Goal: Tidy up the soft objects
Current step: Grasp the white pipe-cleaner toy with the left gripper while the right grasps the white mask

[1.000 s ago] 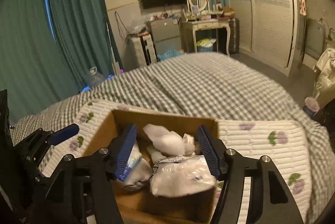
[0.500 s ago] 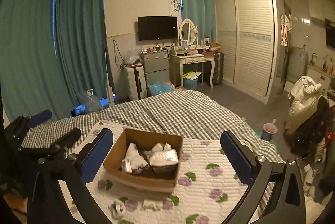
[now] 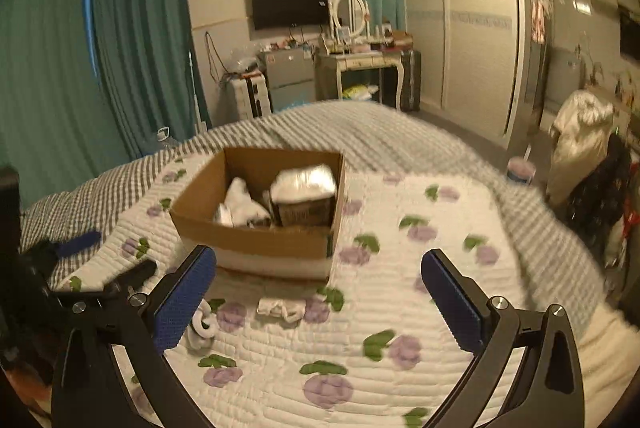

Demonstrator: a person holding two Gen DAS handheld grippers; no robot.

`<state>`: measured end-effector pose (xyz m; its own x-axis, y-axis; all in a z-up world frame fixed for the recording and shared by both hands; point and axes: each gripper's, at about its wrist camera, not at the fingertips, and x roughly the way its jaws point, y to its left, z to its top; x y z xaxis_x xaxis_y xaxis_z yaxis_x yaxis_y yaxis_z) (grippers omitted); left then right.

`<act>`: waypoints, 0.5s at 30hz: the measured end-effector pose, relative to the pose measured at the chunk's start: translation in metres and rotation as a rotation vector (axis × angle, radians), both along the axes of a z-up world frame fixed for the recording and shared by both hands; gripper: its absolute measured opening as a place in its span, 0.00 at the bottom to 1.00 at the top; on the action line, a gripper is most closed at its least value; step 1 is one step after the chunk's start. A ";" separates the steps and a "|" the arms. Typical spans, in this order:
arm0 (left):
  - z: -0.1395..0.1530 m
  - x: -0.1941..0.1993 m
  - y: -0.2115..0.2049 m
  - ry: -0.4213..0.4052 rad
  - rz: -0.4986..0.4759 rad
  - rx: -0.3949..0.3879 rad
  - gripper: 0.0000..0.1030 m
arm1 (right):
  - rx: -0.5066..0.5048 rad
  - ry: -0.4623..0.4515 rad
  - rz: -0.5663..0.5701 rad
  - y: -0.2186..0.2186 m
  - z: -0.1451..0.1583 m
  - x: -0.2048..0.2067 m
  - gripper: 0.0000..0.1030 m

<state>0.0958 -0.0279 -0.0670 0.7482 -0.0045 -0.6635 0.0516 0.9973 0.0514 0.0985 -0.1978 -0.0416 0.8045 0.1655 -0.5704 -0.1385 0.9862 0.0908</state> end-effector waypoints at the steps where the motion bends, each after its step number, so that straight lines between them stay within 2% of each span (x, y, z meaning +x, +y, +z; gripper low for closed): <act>1: -0.013 0.000 -0.002 0.030 -0.002 0.001 0.89 | 0.017 0.018 -0.003 0.001 -0.013 0.006 1.00; 5: -0.057 0.003 -0.009 0.130 -0.046 -0.005 0.89 | 0.032 0.075 -0.016 0.008 -0.049 0.028 1.00; 8: -0.078 0.003 -0.015 0.175 -0.100 -0.011 0.78 | 0.024 0.104 -0.009 0.017 -0.068 0.040 1.00; 10: -0.090 0.008 -0.018 0.201 -0.120 0.014 0.74 | 0.030 0.121 -0.003 0.022 -0.078 0.047 1.00; 11: -0.094 0.010 -0.018 0.213 -0.127 0.014 0.66 | 0.036 0.132 0.001 0.024 -0.083 0.050 1.00; 12: -0.098 0.013 -0.016 0.234 -0.134 0.003 0.53 | 0.042 0.144 0.007 0.027 -0.089 0.053 1.00; 15: -0.107 0.019 -0.008 0.271 -0.155 -0.036 0.38 | 0.044 0.173 0.011 0.035 -0.102 0.060 1.00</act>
